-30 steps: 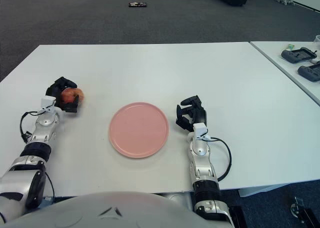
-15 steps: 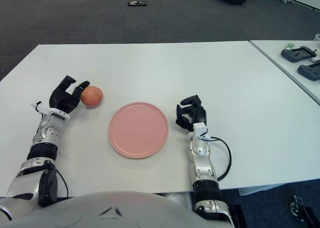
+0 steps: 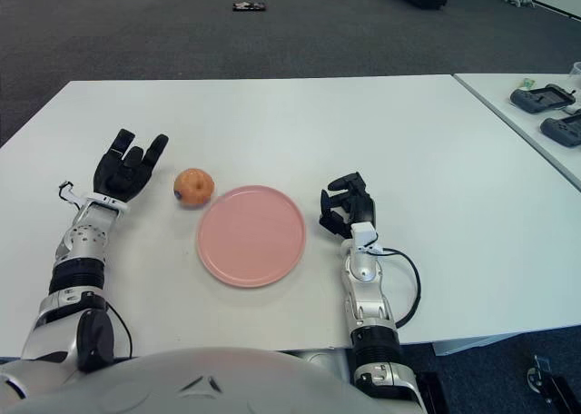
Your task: Put the apple into the plate.
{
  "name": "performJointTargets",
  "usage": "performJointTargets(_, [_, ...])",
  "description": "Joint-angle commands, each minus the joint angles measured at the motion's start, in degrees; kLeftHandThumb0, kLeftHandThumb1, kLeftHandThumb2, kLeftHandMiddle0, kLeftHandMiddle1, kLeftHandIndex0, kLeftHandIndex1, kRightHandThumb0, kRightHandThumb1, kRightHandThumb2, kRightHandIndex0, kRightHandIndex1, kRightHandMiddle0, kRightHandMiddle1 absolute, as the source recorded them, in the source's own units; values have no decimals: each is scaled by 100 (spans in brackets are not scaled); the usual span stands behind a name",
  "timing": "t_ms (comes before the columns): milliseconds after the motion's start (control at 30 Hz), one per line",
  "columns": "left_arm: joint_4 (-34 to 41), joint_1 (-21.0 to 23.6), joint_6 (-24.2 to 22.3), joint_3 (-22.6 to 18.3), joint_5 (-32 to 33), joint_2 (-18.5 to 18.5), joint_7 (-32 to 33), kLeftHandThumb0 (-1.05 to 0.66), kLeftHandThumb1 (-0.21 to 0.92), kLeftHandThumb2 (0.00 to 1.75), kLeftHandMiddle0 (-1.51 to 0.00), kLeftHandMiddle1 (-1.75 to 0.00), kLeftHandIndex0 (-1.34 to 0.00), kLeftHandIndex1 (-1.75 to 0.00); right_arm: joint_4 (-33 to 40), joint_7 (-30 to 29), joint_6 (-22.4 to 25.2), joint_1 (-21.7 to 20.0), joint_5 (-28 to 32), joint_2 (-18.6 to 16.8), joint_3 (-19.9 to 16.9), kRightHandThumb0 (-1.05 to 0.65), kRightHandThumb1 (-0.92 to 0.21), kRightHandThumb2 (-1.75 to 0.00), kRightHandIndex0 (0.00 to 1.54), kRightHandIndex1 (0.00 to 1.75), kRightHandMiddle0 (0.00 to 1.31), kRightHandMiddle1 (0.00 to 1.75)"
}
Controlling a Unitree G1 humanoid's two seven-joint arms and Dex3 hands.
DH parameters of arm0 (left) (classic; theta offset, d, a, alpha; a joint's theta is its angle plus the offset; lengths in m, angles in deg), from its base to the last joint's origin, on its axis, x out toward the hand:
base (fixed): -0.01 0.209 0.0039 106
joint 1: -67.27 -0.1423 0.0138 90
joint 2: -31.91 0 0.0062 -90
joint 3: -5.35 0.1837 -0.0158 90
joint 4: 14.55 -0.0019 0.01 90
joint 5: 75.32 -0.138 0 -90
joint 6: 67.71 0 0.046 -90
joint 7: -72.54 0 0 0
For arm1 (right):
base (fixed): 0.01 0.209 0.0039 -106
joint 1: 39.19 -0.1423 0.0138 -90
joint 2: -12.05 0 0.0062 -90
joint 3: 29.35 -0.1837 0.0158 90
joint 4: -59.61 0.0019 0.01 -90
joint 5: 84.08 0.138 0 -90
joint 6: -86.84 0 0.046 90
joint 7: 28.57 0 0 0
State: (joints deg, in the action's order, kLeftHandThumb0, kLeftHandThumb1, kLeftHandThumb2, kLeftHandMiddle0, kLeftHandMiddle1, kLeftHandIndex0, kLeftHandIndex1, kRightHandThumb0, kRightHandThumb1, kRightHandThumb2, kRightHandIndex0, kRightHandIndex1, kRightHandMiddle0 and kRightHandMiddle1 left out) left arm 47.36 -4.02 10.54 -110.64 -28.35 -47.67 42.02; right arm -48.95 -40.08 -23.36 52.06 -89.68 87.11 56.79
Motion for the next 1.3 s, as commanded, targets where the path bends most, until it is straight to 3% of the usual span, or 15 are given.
performJointTargets(0, [293, 31, -10, 158, -25, 159, -226, 0, 22, 138, -76, -158, -43, -175, -101, 20, 143, 36, 9, 32, -38, -40, -58, -99, 57, 143, 40, 175])
performJointTargets(333, [833, -177, 281, 505, -277, 359, -687, 0, 21, 143, -74, -167, -43, -175, -55, 19, 205, 58, 0, 21, -27, -40, -58, -99, 56, 143, 40, 175])
performJointTargets(467, [1147, -310, 567, 747, -615, 467, -651, 0, 15, 142, -83, -146, -54, -175, -23, 15, 273, 63, -1, 19, -26, -40, -58, -99, 56, 143, 40, 175])
performJointTargets(533, [1726, -479, 1237, 1183, -1527, 586, -210, 0, 10, 146, -88, -143, -58, -175, -24, 13, 275, 61, 1, 20, -30, -40, -58, -99, 56, 143, 40, 175])
performJointTargets(600, [1686, -453, 1982, 1411, -2335, 531, 48, 0, -1, 160, -95, -148, -64, -175, -30, 6, 271, 54, -1, 18, -32, -40, -58, -99, 57, 144, 40, 175])
performJointTargets(733, [1430, -321, 2792, 1670, -3411, 273, 448, 0, -9, 171, -99, -155, -68, -175, -59, -14, 255, 39, -12, 12, -38, -40, -58, -99, 58, 145, 40, 175])
performJointTargets(1000, [1043, -216, 3802, 2019, -5088, -222, 1335, 0, -9, 174, -96, -164, -68, -175, -62, -32, 299, 43, -39, 8, -11, -40, -59, -98, 57, 144, 40, 175])
performJointTargets(1167, [886, -145, 4149, 2215, -5773, -501, 1765, -1, -8, 175, -93, -173, -68, -170, -35, -40, 359, 51, -43, -4, -1, -40, -60, -97, 56, 143, 39, 175])
performJointTargets(1267, [873, -80, 4202, 2358, -6066, -732, 1867, -1, 3, 163, -76, -174, -65, -172, -25, -42, 376, 50, -39, -9, 6, -40, -60, -97, 56, 143, 39, 175])
